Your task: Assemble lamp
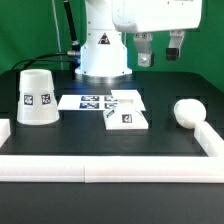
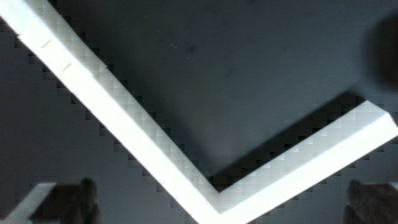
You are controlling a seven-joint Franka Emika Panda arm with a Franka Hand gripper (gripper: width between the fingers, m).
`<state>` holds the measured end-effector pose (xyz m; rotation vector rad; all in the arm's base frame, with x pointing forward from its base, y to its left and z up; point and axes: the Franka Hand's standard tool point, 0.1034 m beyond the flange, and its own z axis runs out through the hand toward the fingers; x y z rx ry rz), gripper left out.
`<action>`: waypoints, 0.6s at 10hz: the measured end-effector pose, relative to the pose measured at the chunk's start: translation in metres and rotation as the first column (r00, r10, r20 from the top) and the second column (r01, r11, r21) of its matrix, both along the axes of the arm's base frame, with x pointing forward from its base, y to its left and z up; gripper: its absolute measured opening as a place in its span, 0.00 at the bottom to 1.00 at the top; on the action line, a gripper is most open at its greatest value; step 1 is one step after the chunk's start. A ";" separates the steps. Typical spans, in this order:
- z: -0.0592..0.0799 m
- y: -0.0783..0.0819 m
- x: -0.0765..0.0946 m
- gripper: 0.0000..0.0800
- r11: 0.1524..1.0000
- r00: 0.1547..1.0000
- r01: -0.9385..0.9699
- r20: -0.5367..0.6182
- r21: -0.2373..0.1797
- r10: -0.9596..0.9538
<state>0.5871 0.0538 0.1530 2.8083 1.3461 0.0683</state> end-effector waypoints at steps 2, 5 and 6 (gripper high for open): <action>0.000 0.000 0.000 0.87 1.000 1.000 0.000 0.000 0.000 0.000; 0.000 0.000 0.000 0.87 1.000 1.000 0.000 0.000 0.000 0.000; 0.000 0.000 0.000 0.87 1.000 1.000 0.000 0.000 0.000 0.000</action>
Offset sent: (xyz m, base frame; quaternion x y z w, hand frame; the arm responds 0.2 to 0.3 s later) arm 0.0000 0.0000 0.0000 0.0000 0.0000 0.0000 1.0000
